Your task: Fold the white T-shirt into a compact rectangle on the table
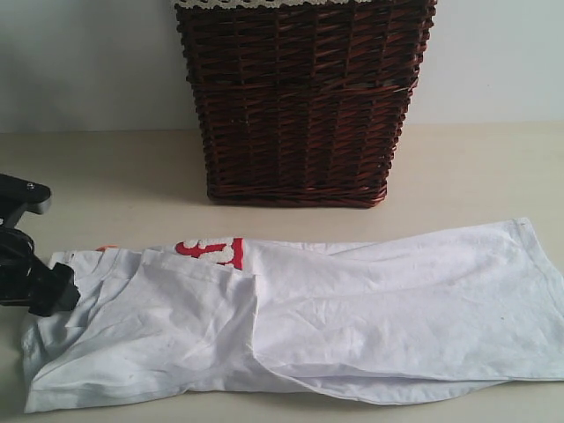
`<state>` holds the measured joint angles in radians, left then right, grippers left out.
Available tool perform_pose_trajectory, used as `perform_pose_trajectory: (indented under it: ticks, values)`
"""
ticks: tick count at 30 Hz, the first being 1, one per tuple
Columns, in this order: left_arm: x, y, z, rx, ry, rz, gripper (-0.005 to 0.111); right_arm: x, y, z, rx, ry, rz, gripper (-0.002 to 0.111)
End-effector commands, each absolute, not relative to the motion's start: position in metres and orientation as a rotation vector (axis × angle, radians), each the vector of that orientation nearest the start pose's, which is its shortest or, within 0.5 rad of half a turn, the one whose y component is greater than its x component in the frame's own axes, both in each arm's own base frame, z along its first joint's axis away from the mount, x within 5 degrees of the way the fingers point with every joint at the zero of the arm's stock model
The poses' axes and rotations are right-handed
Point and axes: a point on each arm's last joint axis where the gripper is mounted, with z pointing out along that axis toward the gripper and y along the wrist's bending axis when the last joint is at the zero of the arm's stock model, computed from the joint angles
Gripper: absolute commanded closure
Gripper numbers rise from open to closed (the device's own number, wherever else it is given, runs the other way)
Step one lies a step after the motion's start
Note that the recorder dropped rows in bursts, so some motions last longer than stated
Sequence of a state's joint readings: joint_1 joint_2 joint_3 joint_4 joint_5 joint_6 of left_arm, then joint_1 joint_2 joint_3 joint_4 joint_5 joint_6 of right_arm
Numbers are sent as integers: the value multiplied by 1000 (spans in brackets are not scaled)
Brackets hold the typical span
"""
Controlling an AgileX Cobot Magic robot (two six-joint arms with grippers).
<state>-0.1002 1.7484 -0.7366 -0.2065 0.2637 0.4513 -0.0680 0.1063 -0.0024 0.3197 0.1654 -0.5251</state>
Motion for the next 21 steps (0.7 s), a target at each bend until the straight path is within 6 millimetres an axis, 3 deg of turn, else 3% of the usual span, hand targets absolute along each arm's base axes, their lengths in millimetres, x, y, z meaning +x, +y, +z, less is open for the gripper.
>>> perform_pose_trajectory:
  ticks: [1,10,21]
  values:
    - [291,-35,118,468,2719,-44,27,64,0,193,-156,1734,-166,83]
    - [290,-43,112,388,2745,-102,31,64,0,193,-156,1734,-166,83]
    - [284,-61,111,484,2771,-135,102,64,0,193,-156,1734,-166,83]
